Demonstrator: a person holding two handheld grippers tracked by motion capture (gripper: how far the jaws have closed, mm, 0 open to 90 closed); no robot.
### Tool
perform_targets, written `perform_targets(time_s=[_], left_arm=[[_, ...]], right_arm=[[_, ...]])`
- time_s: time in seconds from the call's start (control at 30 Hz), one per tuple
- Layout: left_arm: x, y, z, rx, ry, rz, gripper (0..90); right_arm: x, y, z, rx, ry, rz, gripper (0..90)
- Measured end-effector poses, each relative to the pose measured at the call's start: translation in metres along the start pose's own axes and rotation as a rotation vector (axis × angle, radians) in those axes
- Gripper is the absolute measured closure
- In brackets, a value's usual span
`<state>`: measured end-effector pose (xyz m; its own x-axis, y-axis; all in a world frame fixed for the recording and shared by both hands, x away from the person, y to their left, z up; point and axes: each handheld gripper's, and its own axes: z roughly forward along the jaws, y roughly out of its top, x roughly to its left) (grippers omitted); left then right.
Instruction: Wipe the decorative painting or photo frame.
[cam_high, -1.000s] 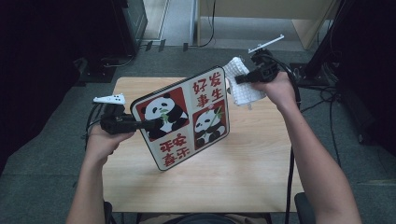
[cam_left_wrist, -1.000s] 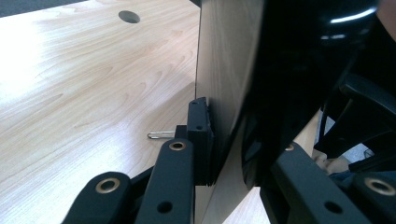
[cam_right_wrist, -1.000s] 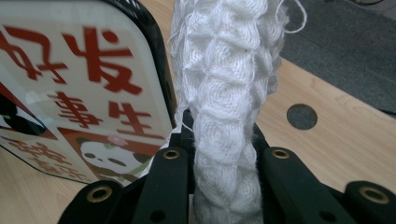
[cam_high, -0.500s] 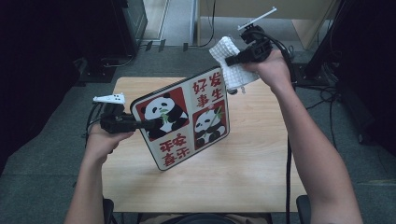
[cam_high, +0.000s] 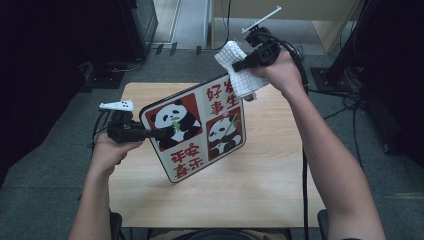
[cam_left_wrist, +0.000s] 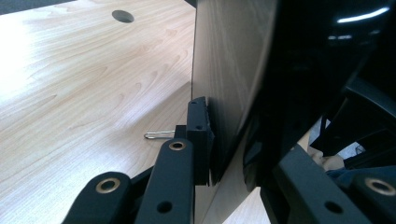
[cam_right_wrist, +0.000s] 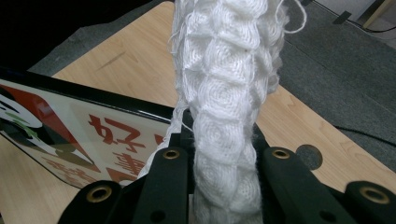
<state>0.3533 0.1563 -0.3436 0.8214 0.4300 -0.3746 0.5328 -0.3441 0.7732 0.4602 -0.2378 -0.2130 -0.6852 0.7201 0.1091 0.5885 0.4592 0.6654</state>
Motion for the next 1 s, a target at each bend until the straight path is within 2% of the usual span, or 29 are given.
perform_targets(time_s=[0.43,0.8,1.0], left_arm=[[0.002,0.000,-0.001,0.003,-0.011,0.004,78.5],[0.003,-0.001,-0.002,0.000,-0.016,0.004,78.5],[0.003,-0.001,-0.002,0.000,-0.021,0.008,78.4]], right_arm=[[-0.001,-0.013,0.002,-0.003,0.020,0.011,78.4],[0.004,-0.027,0.003,-0.009,0.027,-0.016,78.4],[0.004,-0.035,0.007,-0.003,0.039,-0.009,78.2]])
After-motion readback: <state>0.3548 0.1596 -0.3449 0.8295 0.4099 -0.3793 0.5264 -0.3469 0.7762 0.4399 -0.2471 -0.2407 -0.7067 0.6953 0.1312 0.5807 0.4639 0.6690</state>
